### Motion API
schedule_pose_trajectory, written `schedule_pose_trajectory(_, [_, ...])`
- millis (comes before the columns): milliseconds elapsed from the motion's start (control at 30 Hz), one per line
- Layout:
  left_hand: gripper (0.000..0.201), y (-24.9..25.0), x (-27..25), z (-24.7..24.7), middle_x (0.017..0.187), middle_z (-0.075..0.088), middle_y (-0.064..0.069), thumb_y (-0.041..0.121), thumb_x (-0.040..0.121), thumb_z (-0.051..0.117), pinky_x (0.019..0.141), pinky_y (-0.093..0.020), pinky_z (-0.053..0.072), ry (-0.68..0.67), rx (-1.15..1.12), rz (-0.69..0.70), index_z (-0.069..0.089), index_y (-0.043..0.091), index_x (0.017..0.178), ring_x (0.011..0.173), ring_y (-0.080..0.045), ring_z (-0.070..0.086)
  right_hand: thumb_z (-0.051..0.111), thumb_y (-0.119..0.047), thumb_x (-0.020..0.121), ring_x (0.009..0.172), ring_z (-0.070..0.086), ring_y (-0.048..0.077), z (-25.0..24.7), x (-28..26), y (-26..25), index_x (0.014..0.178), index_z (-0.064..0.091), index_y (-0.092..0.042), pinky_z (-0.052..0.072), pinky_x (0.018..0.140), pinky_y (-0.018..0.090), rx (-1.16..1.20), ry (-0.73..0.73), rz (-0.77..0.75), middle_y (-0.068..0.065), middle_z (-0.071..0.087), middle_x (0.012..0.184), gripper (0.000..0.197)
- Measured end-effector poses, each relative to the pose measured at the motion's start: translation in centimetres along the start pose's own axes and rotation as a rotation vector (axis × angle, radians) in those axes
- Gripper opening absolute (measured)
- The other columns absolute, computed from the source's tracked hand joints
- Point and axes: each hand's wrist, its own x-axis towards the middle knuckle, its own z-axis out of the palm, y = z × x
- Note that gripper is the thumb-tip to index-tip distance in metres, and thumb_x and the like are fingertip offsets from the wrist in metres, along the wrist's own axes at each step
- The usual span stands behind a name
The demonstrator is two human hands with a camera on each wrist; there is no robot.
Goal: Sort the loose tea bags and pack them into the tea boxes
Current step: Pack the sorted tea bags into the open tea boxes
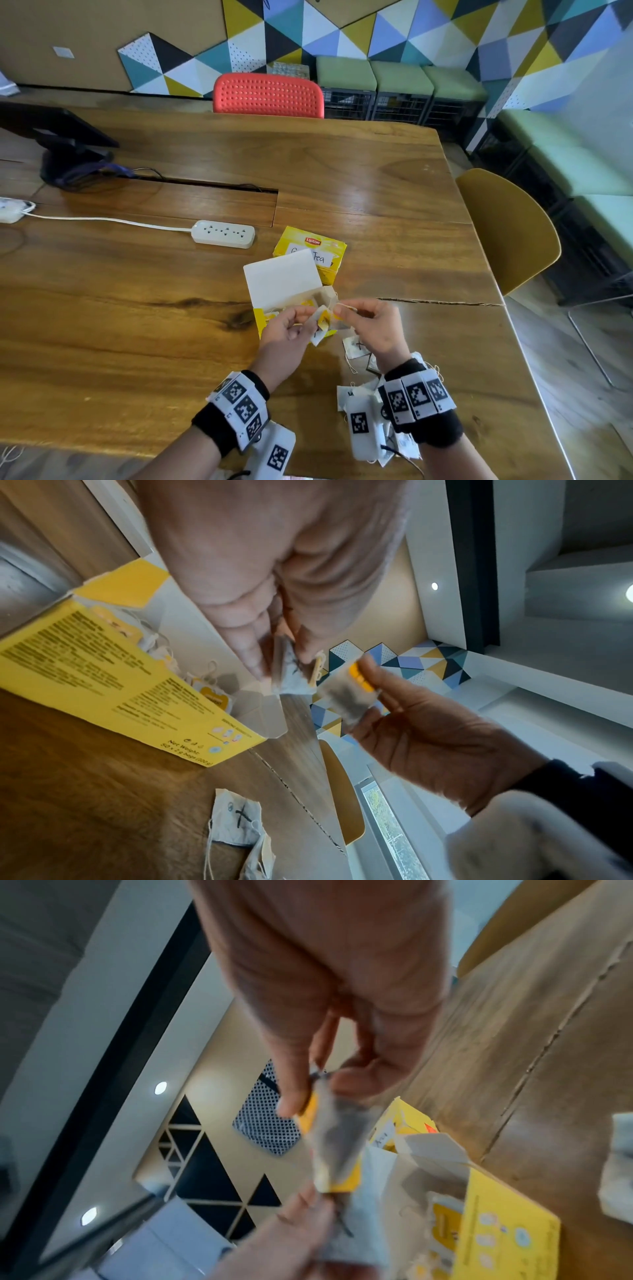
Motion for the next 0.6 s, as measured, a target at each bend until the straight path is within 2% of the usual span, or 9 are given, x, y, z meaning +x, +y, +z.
schedule_pose_trajectory(33, [0.012,0.0,0.1,0.0,0.095,0.073,0.0,0.012,0.09,0.064,0.083,-0.027,0.055,0.024,0.003,0.01,0.067,0.014,0.101,0.092,-0.015,0.069,0.079,-0.014,0.076,0.053,0.054,0.003,-0.1,-0.1,-0.3,0.08,0.077,-0.011,0.043,0.056,0.019,0.045,-0.025,0.016,-0.006,0.069,0.062,0.006])
schedule_pose_trajectory(100, [0.015,0.1,0.2,0.2,0.097,0.072,-0.003,0.014,0.089,0.065,0.081,-0.022,0.054,0.055,0.003,0.02,0.067,0.011,0.103,0.093,-0.014,0.067,0.08,-0.022,0.072,0.066,0.058,0.018,-0.4,-0.3,-1.1,0.085,0.077,-0.008,0.047,0.064,0.032,0.169,-0.15,0.061,0.015,0.071,0.078,0.019])
schedule_pose_trajectory(167, [0.016,0.2,0.3,0.3,0.098,0.072,-0.005,0.009,0.089,0.064,0.082,-0.026,0.055,0.06,0.0,0.016,0.066,0.008,0.105,0.094,-0.014,0.067,0.077,-0.024,0.069,0.077,0.062,0.028,-0.4,-0.5,-1.7,0.089,0.076,-0.004,0.052,0.076,0.043,0.255,-0.259,0.086,0.028,0.069,0.092,0.027])
schedule_pose_trajectory(233, [0.021,0.1,0.5,0.5,0.103,0.071,-0.01,-0.004,0.088,0.061,0.085,-0.032,0.055,0.042,0.003,0.001,0.064,0.004,0.108,0.096,-0.018,0.066,0.076,-0.018,0.074,0.082,0.064,0.028,-0.3,-0.3,-1.8,0.092,0.075,-0.004,0.054,0.082,0.043,0.215,-0.274,0.072,0.028,0.069,0.097,0.023])
schedule_pose_trajectory(333, [0.03,0.2,0.5,0.8,0.105,0.069,-0.015,-0.015,0.087,0.053,0.077,-0.029,0.057,0.016,-0.034,-0.02,0.061,0.0,0.112,0.093,-0.018,0.066,0.075,-0.006,0.08,0.074,0.064,0.018,-0.3,0.5,-1.4,0.094,0.075,-0.003,0.055,0.071,0.032,0.003,-0.191,-0.018,0.02,0.072,0.089,0.015])
schedule_pose_trajectory(400, [0.03,0.3,0.5,0.9,0.104,0.068,-0.015,-0.014,0.087,0.052,0.072,-0.026,0.057,0.014,-0.065,-0.019,0.061,0.002,0.111,0.091,-0.017,0.067,0.077,-0.012,0.078,0.069,0.062,0.014,-0.3,1.1,-0.7,0.09,0.076,-0.012,0.053,0.065,0.033,-0.137,-0.135,-0.065,0.012,0.074,0.082,0.012])
schedule_pose_trajectory(467, [0.029,0.4,0.6,0.9,0.105,0.069,-0.015,-0.013,0.088,0.052,0.073,-0.027,0.057,0.016,-0.091,-0.037,0.062,0.006,0.108,0.093,-0.021,0.067,0.078,-0.02,0.075,0.066,0.059,0.012,-0.2,1.5,-0.3,0.084,0.075,-0.019,0.051,0.063,0.037,-0.23,-0.118,-0.082,0.01,0.072,0.078,0.009])
schedule_pose_trajectory(533, [0.028,0.4,0.6,0.9,0.105,0.069,-0.014,-0.011,0.09,0.05,0.076,-0.029,0.058,0.019,-0.107,-0.065,0.063,0.008,0.106,0.094,-0.022,0.067,0.076,-0.016,0.078,0.068,0.062,0.012,-0.1,1.7,-0.4,0.084,0.073,-0.017,0.054,0.066,0.036,-0.234,-0.13,-0.067,0.008,0.072,0.079,0.007])
schedule_pose_trajectory(600, [0.021,0.6,0.6,0.7,0.103,0.07,-0.013,-0.001,0.095,0.05,0.083,-0.033,0.057,0.013,-0.105,-0.08,0.066,0.011,0.104,0.096,-0.022,0.067,0.074,-0.008,0.08,0.066,0.064,0.013,-0.2,1.7,-0.7,0.083,0.07,-0.014,0.055,0.063,0.033,-0.201,-0.151,-0.054,0.008,0.073,0.079,0.008])
